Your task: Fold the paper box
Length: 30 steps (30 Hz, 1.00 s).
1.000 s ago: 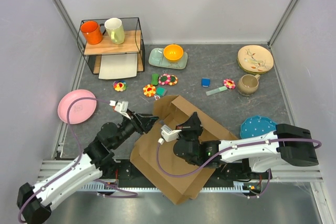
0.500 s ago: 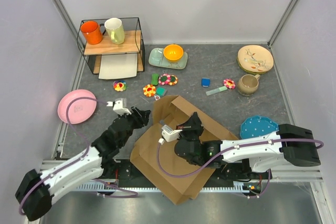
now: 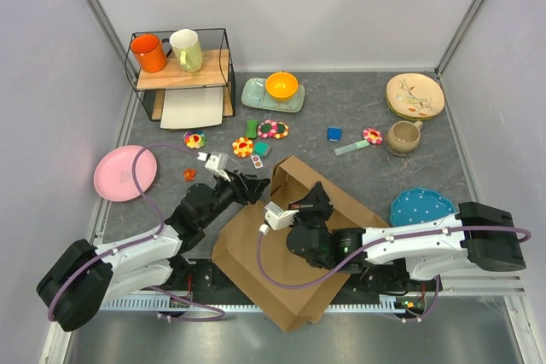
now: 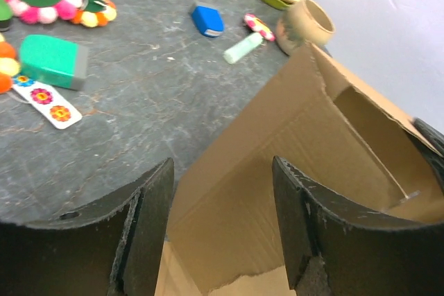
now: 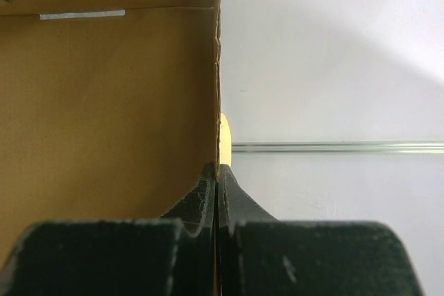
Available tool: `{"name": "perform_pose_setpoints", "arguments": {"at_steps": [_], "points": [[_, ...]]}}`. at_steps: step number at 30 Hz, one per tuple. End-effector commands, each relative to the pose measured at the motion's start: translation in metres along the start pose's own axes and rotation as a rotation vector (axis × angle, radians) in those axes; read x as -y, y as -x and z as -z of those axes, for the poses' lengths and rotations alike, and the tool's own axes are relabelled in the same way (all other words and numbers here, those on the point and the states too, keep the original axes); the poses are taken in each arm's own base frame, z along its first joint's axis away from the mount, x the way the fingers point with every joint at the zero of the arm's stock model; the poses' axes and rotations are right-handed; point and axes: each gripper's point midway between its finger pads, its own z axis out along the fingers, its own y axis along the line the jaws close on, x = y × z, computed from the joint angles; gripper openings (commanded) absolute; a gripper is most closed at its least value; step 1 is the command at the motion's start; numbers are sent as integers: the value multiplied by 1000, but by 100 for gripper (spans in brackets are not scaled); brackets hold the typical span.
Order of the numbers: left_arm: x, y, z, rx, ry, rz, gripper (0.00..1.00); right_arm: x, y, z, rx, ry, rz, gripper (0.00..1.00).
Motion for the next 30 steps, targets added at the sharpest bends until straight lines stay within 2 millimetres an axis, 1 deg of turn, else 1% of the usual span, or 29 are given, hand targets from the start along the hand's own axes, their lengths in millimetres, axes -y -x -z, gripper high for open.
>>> {"name": "perform_pose_setpoints", "arguments": {"at_steps": [1, 3, 4, 5, 9, 12, 16, 20, 21, 22, 26, 30], "points": [[32, 21, 4, 85, -171, -42, 66, 1, 3, 2, 17, 3, -48, 0], [34, 16, 7, 79, -191, -36, 67, 2, 4, 2, 20, 4, -56, 0], [35, 18, 8, 93, -202, -31, 67, 2, 4, 2, 23, 6, -57, 0], [33, 12, 11, 82, -205, -19, 67, 2, 4, 2, 20, 5, -61, 0], [31, 2, 16, 90, -225, 2, 68, 1, 5, 2, 26, 10, -77, 0], [33, -6, 18, 77, -254, -9, 67, 1, 5, 2, 26, 14, -90, 0], [34, -10, 18, 73, -269, -65, 68, 3, 7, 3, 39, 31, -116, 0], [41, 1, 14, 116, -287, -96, 68, 1, 10, 3, 49, 45, -129, 0], [45, 6, 13, 133, -305, -105, 69, 1, 10, 3, 51, 47, -135, 0], [47, 8, 8, 135, -309, -122, 69, 0, 11, 3, 53, 52, -141, 0], [56, 7, -2, 116, -339, -159, 73, -1, 12, 3, 59, 63, -148, 0], [47, 1, -14, 97, -296, -174, 77, -2, 14, 3, 65, 72, -152, 0]]}}
